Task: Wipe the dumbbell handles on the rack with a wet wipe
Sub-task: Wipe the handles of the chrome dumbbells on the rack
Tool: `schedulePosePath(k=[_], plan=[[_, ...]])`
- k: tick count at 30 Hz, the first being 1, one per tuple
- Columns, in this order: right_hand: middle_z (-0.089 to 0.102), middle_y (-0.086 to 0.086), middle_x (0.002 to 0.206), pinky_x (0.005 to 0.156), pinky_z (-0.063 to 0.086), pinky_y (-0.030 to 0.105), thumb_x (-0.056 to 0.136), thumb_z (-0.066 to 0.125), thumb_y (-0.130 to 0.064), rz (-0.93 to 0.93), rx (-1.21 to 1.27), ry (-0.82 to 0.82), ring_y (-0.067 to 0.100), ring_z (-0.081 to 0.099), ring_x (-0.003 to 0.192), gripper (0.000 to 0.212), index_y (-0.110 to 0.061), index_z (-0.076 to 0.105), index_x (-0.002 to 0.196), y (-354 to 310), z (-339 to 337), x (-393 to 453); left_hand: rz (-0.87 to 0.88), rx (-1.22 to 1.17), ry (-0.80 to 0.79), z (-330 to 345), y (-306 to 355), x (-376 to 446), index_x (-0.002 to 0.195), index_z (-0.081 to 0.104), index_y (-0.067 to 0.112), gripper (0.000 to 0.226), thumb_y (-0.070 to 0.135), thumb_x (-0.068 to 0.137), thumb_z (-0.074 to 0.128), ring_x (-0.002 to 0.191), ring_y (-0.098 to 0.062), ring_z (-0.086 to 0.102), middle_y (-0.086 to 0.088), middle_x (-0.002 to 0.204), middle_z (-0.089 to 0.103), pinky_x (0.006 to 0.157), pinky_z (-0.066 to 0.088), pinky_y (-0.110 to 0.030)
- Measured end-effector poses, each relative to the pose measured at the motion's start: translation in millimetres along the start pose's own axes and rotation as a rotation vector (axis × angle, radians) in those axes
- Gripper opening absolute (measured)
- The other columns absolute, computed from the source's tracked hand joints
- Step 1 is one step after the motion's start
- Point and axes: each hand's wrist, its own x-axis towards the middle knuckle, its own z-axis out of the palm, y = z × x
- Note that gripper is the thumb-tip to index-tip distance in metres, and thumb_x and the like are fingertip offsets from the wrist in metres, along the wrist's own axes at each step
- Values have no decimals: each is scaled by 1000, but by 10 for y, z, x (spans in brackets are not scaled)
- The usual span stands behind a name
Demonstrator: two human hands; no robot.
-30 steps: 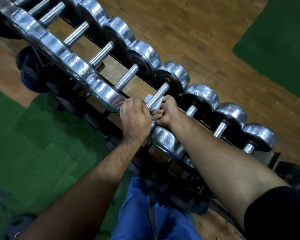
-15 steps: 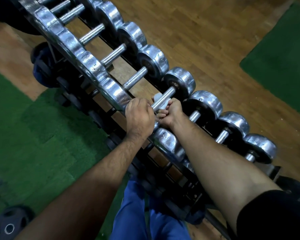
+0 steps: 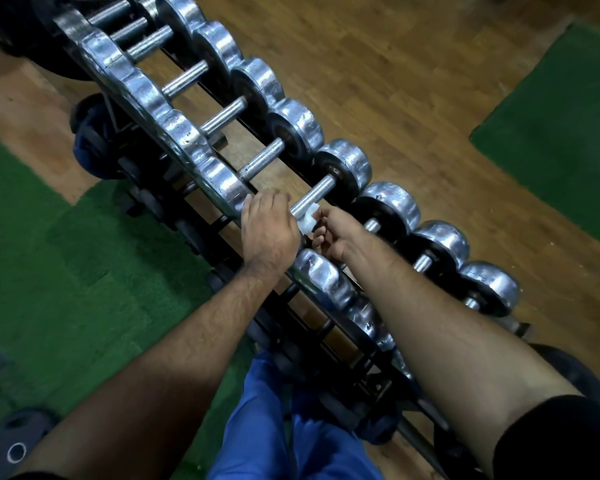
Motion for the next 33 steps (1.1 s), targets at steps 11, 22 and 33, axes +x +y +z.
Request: schedulePosePath(k=[11, 22, 33], plan=[[68, -1, 102, 73, 49, 37, 89, 52, -31, -881, -1369, 171, 23, 61, 89, 29, -25, 57, 117, 106, -805, -454, 8, -74, -38, -65, 435, -574, 112, 64, 10, 34, 20, 84, 49, 107, -26, 55, -6, 110, 63, 97, 44, -42], [56, -14, 136, 74, 35, 35, 94, 32, -40, -1227, -2170, 109, 22, 58, 92, 48, -39, 50, 138, 277, -1131, -383, -160, -116, -57, 350, 574, -907, 118, 61, 3, 44, 28, 97, 32, 119, -31, 54, -14, 123, 62, 107, 41, -44], [67, -3, 109, 83, 53, 40, 94, 31, -46, -794, -2145, -25, 21, 64, 103, 40, -32, 62, 115, -195, -812, -219, -185, -94, -66, 283, 676, -878, 119, 63, 3, 43, 25, 95, 35, 118, -27, 54, -12, 120, 63, 108, 42, -43]])
